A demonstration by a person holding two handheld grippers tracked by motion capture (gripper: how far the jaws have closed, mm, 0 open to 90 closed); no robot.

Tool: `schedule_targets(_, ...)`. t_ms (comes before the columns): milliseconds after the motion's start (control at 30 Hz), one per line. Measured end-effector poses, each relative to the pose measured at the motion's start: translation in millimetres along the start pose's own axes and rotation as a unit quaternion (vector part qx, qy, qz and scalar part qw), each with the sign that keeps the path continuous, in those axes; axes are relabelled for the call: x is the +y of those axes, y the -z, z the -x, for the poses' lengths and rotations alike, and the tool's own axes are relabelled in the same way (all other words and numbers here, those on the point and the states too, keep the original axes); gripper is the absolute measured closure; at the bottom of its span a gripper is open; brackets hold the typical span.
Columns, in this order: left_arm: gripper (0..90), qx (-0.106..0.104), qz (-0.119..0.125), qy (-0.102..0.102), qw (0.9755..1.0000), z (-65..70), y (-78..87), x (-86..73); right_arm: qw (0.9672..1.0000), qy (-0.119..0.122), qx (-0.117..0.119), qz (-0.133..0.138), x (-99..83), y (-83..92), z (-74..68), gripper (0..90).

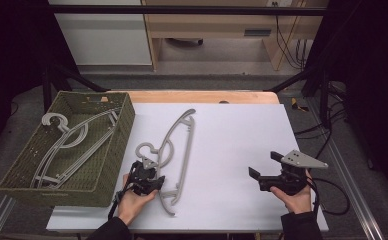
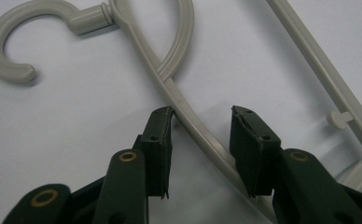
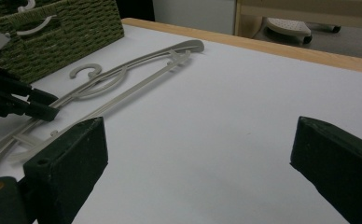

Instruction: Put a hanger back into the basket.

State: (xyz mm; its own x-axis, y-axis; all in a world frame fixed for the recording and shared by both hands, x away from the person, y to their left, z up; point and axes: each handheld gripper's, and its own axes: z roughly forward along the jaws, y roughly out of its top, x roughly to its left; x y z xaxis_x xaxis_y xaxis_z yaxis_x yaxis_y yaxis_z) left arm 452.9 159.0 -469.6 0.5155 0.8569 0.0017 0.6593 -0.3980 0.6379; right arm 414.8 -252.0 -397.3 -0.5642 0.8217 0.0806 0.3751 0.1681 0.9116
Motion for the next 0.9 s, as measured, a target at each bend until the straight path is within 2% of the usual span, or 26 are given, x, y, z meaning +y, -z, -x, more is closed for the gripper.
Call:
schedule_targets(133,60.3,-0.001,-0.004,-0.012,0.9999,-0.7,-1.9,3.6,1.0000,-0.001,-0.001,0.000,0.2,-0.7,-1.1,4.2)
schedule_targets(267,65.5,0.007,0.009,-0.017,0.9998,-3.2,-8.1,9.3,1.0000,-0.002,-0.001,-0.001,0.2,-1.1,-1.5,4.2)
schedule_targets(467,67.2,0.000,0.016,-0.006,0.9999,-7.5,-7.2,9.5,1.0000,0.000,-0.001,0.000,-0.3,0.3,0.3,4.2)
schedule_targets(533,67.0,-0.007,0.019,0.009,0.9997,-6.7,-4.8,6.8,1.0000,-0.001,0.000,0.000,-0.2,0.9,0.2,4.2)
schedule_targets(600,63.2,-0.024,0.016,0.020,0.9994,-5.7,0.3,2.5,1.0000,-0.002,-0.001,0.003,0.3,1.4,0.0,4.2)
schedule_targets(633,58.4,-0.030,0.020,0.025,0.9990,-4.8,4.2,-0.4,1.0000,0.000,0.000,0.003,0.4,2.2,0.2,4.2)
schedule_targets(700,53.9,-0.031,0.023,0.024,0.9990,-2.4,11.8,-5.0,1.0000,-0.003,0.000,0.005,0.9,2.9,-0.1,4.2)
schedule_targets(767,49.1,-0.041,0.017,0.029,0.9986,0.0,16.0,-8.1,1.0000,-0.003,0.001,0.006,1.0,3.1,-0.2,4.2)
schedule_targets(900,47.2,-0.044,0.003,0.015,0.9989,10.9,11.6,-13.8,1.0000,-0.001,0.001,0.003,0.9,3.0,-0.4,4.1)
